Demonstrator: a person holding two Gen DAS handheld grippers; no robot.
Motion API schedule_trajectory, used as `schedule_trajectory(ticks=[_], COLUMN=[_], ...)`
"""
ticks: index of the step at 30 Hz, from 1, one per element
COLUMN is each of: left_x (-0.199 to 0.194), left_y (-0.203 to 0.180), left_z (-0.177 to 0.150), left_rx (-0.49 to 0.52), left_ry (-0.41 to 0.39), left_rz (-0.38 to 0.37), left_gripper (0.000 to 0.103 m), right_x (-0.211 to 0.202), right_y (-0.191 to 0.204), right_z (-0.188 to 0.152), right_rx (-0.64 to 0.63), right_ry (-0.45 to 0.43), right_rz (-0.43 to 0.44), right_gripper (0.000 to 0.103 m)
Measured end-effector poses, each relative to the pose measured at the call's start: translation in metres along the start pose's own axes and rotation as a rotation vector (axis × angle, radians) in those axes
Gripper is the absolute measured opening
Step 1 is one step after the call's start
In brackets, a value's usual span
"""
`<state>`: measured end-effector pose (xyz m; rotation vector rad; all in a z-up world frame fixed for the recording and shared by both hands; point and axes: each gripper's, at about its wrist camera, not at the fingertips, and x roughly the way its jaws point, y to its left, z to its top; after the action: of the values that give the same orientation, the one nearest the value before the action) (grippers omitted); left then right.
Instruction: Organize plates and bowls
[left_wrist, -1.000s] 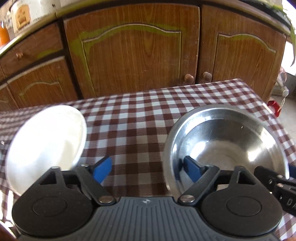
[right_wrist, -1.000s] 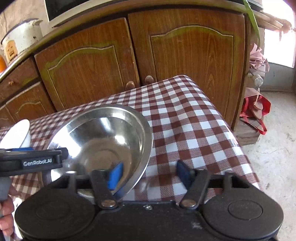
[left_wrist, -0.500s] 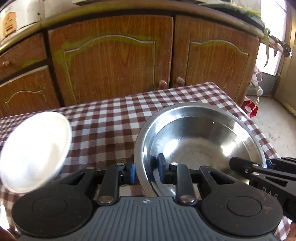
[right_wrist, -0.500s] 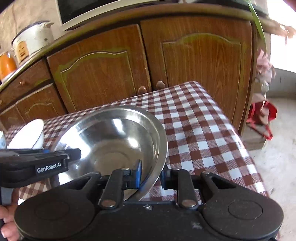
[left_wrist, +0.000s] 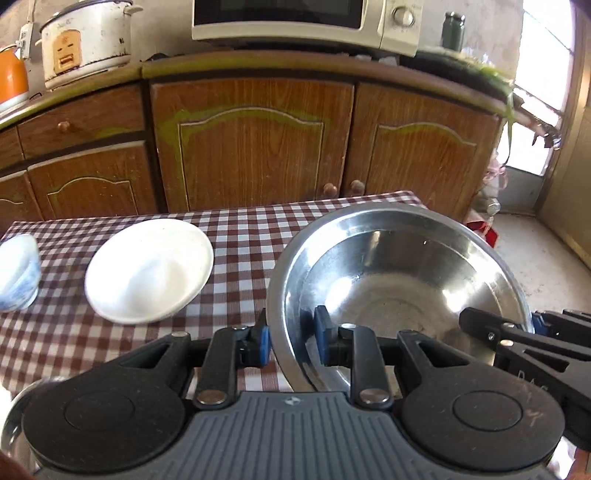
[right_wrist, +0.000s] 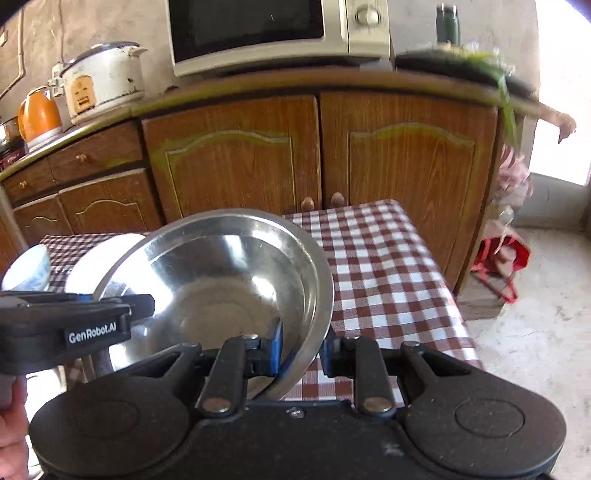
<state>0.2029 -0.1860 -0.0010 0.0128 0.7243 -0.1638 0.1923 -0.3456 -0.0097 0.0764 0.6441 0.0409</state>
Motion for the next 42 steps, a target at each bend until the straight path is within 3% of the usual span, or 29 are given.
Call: schedule_trajectory(ticks=[13,25,42], left_x=[-0.074,-0.104,-0.119], left_y=[-0.001,-0.012,-0.012], left_z=[-0.035,-0.066,-0.106], left_rx=[0.027,0.051,0.061], left_ry=[-0.016,-0.037,-0.017], left_rz=[-0.017,-0.022,-0.031], left_gripper=[0.025,0.027,0.027], right_x=[-0.102,-0.149,-0.171], right_y=[0.026,0.03,0.035], right_z=[-0.041,-0.069,-0.113], right_rx=[0.008,-0.013,-0.013], right_ry=[-0.04,-0.074,-0.041], right_rz=[-0.006,-0.051,-0.07], right_gripper=[0.027,0.027,0.027])
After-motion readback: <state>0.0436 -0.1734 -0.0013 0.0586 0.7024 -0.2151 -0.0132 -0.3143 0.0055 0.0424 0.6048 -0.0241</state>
